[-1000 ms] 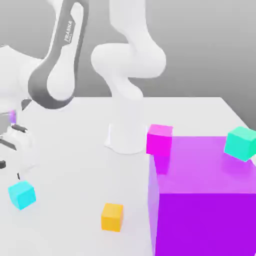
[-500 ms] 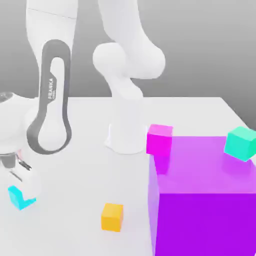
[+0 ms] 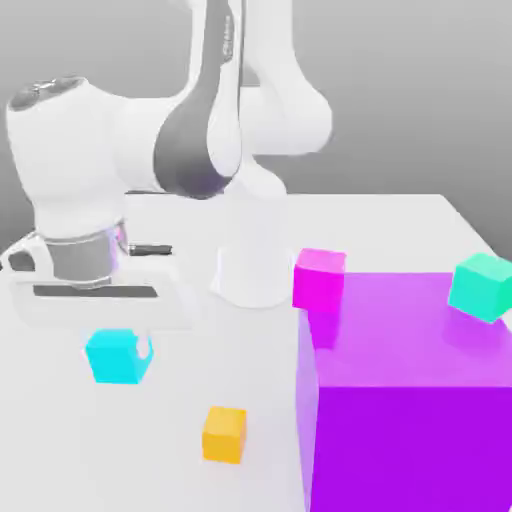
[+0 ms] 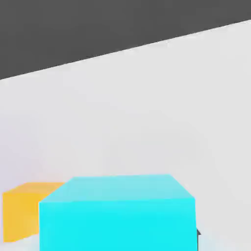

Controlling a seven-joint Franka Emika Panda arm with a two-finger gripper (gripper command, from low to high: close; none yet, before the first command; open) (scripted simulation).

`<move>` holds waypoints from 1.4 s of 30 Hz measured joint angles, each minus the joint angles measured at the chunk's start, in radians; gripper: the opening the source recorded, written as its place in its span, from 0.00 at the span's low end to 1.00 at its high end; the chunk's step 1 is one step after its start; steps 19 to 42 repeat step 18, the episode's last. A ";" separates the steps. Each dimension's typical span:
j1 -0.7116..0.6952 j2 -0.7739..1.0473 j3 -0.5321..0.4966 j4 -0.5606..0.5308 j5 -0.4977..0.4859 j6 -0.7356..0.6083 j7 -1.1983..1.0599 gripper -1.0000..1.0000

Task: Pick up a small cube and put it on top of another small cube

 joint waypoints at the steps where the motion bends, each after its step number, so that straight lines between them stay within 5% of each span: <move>1: 0.019 -0.036 0.021 0.005 -0.011 -0.040 -0.015 0.00; 10: 0.203 -0.356 0.230 0.048 -0.113 -0.384 -0.149 0.00; 14: 0.215 -0.340 0.256 -0.038 -0.120 -0.280 -0.164 0.00; 15: 0.214 -0.331 0.258 -0.057 -0.119 -0.252 -0.165 1.00; 42: 0.214 -0.331 0.258 -0.057 -0.119 -0.252 -0.166 1.00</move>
